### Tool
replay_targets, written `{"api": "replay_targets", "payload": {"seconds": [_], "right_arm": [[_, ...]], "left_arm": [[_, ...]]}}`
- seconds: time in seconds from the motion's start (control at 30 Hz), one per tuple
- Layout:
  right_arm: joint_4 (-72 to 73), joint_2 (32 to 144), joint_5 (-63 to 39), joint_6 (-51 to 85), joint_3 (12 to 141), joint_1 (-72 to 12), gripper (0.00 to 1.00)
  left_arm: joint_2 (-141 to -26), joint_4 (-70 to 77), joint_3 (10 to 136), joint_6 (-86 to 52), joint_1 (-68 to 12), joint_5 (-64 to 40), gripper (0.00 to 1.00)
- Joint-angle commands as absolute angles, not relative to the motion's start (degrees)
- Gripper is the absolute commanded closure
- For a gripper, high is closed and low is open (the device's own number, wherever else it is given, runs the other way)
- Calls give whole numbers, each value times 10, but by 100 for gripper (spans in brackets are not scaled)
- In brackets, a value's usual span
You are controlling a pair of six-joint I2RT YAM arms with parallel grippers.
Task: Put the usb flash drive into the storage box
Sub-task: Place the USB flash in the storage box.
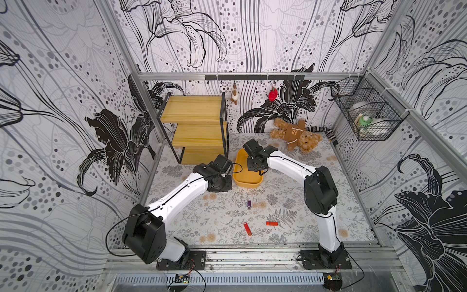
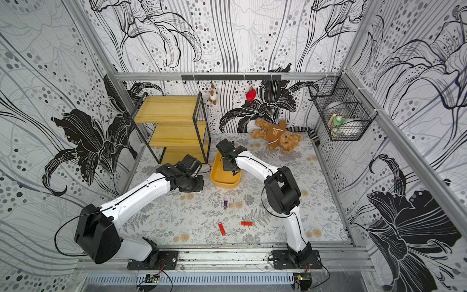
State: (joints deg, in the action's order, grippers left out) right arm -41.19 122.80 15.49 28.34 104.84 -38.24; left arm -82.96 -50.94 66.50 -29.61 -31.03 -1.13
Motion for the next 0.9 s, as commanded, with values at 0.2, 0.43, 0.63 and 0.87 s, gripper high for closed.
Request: {"api": "replay_targets", "payload": {"seconds": [0.2,0.43,0.63,0.87], "right_arm": [[-458,1312,177,251,1139,-367,100],[-467,1347,184,247,1158,-363,100],[-469,1362,189,249,1161,-362,100],[-470,1379,183,244,1168,-360,100]], "left_arm": [[-816,-518,670,-275,-295,-11,100],[-817,-515,671,-274,-292,-13,100],[-817,-510,668,-274,-290,-17,100],[-816,-510,664,-275,-290,-15,100]]}}
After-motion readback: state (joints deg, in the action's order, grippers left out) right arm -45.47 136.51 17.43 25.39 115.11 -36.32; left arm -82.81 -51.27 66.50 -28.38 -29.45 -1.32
